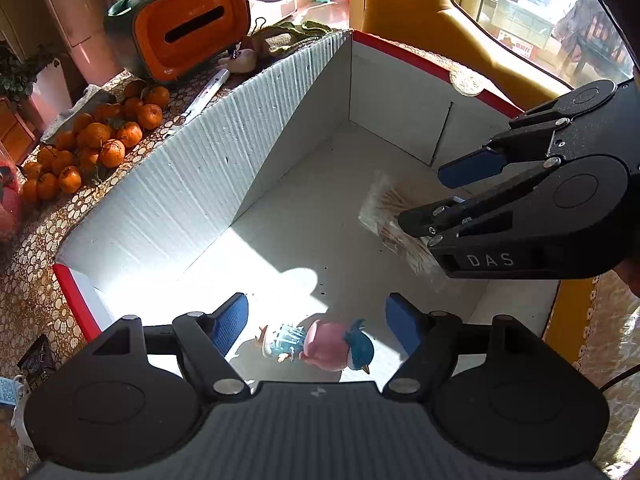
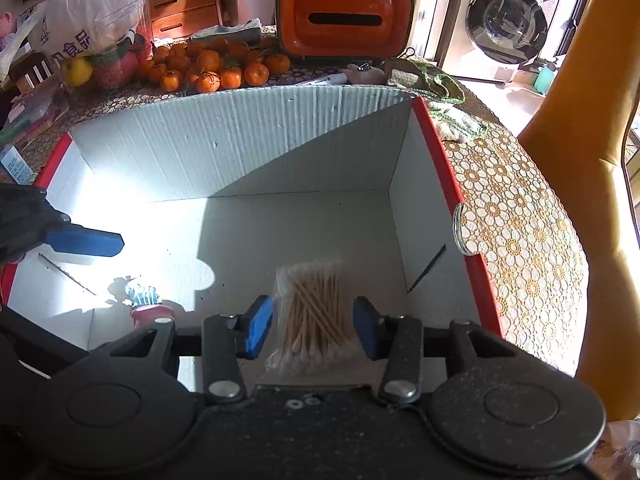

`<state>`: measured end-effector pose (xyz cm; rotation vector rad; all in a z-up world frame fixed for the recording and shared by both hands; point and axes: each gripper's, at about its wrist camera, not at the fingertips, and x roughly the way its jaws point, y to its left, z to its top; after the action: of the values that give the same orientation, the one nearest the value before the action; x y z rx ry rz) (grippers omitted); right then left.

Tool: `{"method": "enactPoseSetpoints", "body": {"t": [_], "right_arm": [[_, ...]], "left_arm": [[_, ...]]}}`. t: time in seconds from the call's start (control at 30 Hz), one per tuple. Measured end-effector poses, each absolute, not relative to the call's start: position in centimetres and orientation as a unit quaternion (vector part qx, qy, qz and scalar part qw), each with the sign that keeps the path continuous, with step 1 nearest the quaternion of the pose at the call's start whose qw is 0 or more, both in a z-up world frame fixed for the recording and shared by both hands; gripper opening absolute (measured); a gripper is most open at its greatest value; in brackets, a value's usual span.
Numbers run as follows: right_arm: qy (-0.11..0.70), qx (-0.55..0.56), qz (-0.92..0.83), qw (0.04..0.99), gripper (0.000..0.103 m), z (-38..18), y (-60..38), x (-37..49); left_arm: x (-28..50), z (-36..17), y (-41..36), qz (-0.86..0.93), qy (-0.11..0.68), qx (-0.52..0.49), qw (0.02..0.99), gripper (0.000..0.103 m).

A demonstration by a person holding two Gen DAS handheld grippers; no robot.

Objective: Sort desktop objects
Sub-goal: 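Open the left tool to drop the toy while the right tool releases the swabs in the box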

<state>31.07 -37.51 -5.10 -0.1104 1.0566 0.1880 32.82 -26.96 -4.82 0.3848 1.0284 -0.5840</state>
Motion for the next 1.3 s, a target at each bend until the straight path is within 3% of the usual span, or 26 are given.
{"method": "enactPoseSetpoints", "body": {"t": [0.23,1.1,1.17,1.3], "right_arm": [[0.485,-0.044,0.094,0.868,0.052,-3.2,-37.8,29.1],[0.428,-0.013,0.121,0.896,0.06,1.5,-37.4,21.4],[0.424,-0.012,0.123,0.897,0.065,1.7,-37.2,20.7],[0.413,-0.029,0.129,0.901,0.066,1.9,-36.3,19.5]], "left_arm": [[30.8,-2.7,-26.3,-0.281,0.464,0.174,0.822,0.076],[23.9,2.6,-21.4,-0.259,0.41,0.123,0.866,0.076],[23.2,2.7,-21.0,-0.255,0.407,0.125,0.868,0.076],[22.1,2.9,-20.0,-0.253,0.406,0.118,0.87,0.076]]}}
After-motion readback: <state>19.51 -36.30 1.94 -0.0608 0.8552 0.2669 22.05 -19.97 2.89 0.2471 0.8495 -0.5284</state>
